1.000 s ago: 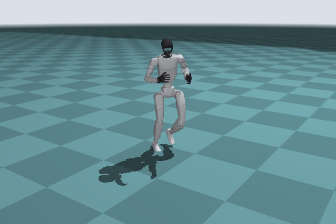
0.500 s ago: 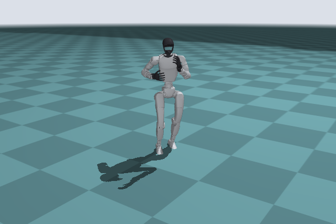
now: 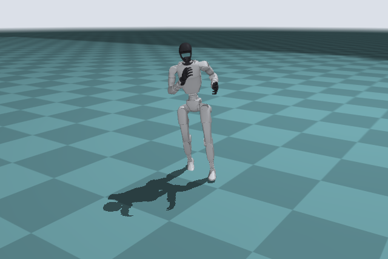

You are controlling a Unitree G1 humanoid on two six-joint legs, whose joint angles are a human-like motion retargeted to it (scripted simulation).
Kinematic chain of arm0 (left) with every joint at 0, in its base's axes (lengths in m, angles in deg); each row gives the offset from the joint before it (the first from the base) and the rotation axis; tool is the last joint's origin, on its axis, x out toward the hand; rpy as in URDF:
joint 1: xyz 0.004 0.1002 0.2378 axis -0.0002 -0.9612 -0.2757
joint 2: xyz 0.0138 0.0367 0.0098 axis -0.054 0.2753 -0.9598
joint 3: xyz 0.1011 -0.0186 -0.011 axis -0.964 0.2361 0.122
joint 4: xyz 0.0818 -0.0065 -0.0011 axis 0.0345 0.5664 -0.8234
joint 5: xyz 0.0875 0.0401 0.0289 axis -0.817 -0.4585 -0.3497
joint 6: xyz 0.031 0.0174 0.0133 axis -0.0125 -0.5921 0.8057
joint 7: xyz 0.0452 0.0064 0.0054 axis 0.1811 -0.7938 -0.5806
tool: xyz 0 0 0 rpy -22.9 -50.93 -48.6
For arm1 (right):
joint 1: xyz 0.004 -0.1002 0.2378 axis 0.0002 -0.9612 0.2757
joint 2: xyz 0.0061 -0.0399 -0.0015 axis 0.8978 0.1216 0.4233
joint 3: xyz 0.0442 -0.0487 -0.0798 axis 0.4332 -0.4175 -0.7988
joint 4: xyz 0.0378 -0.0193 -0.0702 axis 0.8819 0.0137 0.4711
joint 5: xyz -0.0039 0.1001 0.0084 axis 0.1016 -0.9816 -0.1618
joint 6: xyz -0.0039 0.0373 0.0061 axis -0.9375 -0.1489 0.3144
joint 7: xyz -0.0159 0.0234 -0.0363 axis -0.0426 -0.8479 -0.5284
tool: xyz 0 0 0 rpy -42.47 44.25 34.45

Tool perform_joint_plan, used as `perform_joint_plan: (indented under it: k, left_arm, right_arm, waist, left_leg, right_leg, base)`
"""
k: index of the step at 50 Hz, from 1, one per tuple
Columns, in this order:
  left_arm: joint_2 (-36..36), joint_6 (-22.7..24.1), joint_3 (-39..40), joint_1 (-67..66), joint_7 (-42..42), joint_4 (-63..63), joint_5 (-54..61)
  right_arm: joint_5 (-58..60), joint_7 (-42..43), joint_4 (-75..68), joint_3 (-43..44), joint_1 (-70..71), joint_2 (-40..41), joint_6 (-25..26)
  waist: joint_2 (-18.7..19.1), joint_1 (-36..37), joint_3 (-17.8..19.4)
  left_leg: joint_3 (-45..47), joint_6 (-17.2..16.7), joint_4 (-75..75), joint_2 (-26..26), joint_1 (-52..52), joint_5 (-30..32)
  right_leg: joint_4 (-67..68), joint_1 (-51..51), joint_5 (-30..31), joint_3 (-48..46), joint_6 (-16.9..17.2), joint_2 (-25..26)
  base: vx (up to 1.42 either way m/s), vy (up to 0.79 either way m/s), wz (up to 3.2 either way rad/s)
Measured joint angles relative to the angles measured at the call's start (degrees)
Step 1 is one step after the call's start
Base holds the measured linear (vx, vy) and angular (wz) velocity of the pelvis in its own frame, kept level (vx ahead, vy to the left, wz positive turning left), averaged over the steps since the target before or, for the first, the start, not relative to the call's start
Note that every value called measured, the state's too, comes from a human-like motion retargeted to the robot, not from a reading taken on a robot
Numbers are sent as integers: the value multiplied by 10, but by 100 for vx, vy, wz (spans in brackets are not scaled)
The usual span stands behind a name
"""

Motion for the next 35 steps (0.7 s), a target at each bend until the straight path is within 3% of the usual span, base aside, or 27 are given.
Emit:
perform_joint_plan:
  k: [3, 5, 10, 13, 15, 17, 20, 23, 25, 27, 30, 32, 35]
  left_arm:
    - [1, 8, 28, 17, -6, 20, -20]
    - [9, 3, 26, 55, 2, 29, -66]
    - [-14, -39, -73, 331, -49, 106, -192]
    - [-17, -36, -115, 451, -67, 92, -241]
    - [-10, -26, -132, 499, -73, 70, -258]
    - [-1, -19, -146, 522, -79, 54, -257]
    - [9, -12, -165, 525, -69, 49, -229]
    - [9, -15, -178, 502, -45, 67, -234]
    - [0, -24, -184, 474, -36, 81, -267]
    - [-13, -34, -179, 443, -35, 95, -301]
    - [-15, -49, -147, 401, -54, 125, -300]
    - [9, -49, -123, 332, -70, 128, -272]
    - [38, -34, -88, 217, -68, 105, -212]
  right_arm:
    - [10, -16, -6, -14, -1, -4, -5]
    - [16, -63, -12, -16, -34, -18, 16]
    - [-19, -61, -86, 23, -139, -55, 34]
    - [-54, -73, -62, 52, -230, -95, 22]
    - [-110, -99, -16, 72, -280, -143, 9]
    - [-159, -116, 21, 93, -308, -192, 5]
    - [-193, -124, 43, 126, -338, -240, 3]
    - [-192, -111, 40, 159, -365, -247, 3]
    - [-175, -105, 36, 176, -379, -238, 10]
    - [-158, -107, 24, 179, -375, -222, 17]
    - [-159, -87, -25, 149, -306, -194, 18]
    - [-136, -59, -62, 111, -243, -173, 16]
    - [-86, -35, -73, 75, -149, -139, 17]
  waist:
    - [16, -1, 0]
    - [34, -18, 10]
    - [8, -66, 66]
    - [5, -104, 60]
    - [16, -148, 42]
    - [31, -199, 19]
    - [44, -254, -11]
    - [21, -264, -31]
    - [-6, -254, -41]
    - [-18, -235, -40]
    - [18, -202, 5]
    - [28, -178, 29]
    - [22, -130, 44]
  left_leg:
    - [-65, -24, -130, -4, 24, 12]
    - [-92, -36, -151, -8, 45, 67]
    - [-96, 54, 33, -66, 31, -33]
    - [-75, 33, 98, -58, 38, -78]
    - [-63, 16, 85, -47, 64, -79]
    - [-56, 5, 41, -38, 95, -49]
    - [-56, -10, -27, -39, 147, 22]
    - [-65, -22, -45, -74, 196, 86]
    - [-77, -25, 4, -106, 203, 114]
    - [-96, -37, 139, -125, 163, 122]
    - [-118, -62, 378, -101, 91, 108]
    - [-73, -12, 483, -46, 58, 66]
    - [-28, 57, 529, 5, 17, 2]
  right_leg:
    - [5, 41, 28, 21, 10, 7]
    - [56, 57, 31, 26, 7, 19]
    - [413, -54, 24, -15, -48, 7]
    - [528, -142, -35, -75, -96, -26]
    - [517, -180, -73, -121, -117, -39]
    - [428, -198, -84, -162, -117, -35]
    - [200, -181, -62, -210, -66, -16]
    - [-17, -136, -21, -272, 3, -17]
    - [-89, -112, 25, -295, 33, -16]
    - [-94, -88, 25, -301, -11, -10]
    - [8, -75, -92, -252, -140, 29]
    - [124, -93, -153, -216, -152, 36]
    - [176, -86, -171, -155, -102, 38]
  base:
    - [79, 37, -45]
    - [77, 40, 20]
    - [69, 27, 45]
    - [70, 16, -24]
    - [73, 16, -31]
    - [74, 10, -36]
    - [78, 0, -70]
    - [83, -7, -125]
    - [81, -7, -160]
    - [75, -3, -186]
    - [69, 7, -209]
    - [69, 11, -208]
    - [71, 6, -204]
